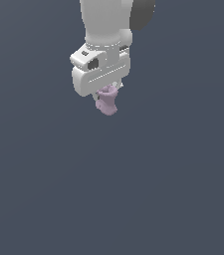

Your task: Pick up the object and move it to a goal position.

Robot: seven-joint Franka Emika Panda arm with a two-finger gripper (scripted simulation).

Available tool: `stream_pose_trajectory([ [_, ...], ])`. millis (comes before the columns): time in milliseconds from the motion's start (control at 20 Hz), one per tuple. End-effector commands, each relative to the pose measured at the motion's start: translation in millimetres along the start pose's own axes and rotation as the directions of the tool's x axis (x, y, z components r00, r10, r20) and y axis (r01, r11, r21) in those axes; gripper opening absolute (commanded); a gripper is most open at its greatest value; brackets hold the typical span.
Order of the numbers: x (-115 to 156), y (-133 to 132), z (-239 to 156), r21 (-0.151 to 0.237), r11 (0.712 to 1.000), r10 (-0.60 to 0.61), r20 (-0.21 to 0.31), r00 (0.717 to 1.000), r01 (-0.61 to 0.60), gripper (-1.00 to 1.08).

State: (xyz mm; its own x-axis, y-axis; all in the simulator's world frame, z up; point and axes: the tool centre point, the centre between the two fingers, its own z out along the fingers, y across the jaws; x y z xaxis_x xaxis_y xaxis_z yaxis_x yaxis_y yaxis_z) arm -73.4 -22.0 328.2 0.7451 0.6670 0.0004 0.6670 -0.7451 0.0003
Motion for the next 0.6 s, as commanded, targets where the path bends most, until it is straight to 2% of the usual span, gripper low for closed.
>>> stream_pose_trajectory([
  [0,-10.8,-5.9,-23.9,0.001,1.0,0.0,-0.001,1.0,0.0,-1.0],
  [550,-41.2,-20.0,-96.1,0.001,1.0,0.0,0.0,1.0,0.0,-1.0],
])
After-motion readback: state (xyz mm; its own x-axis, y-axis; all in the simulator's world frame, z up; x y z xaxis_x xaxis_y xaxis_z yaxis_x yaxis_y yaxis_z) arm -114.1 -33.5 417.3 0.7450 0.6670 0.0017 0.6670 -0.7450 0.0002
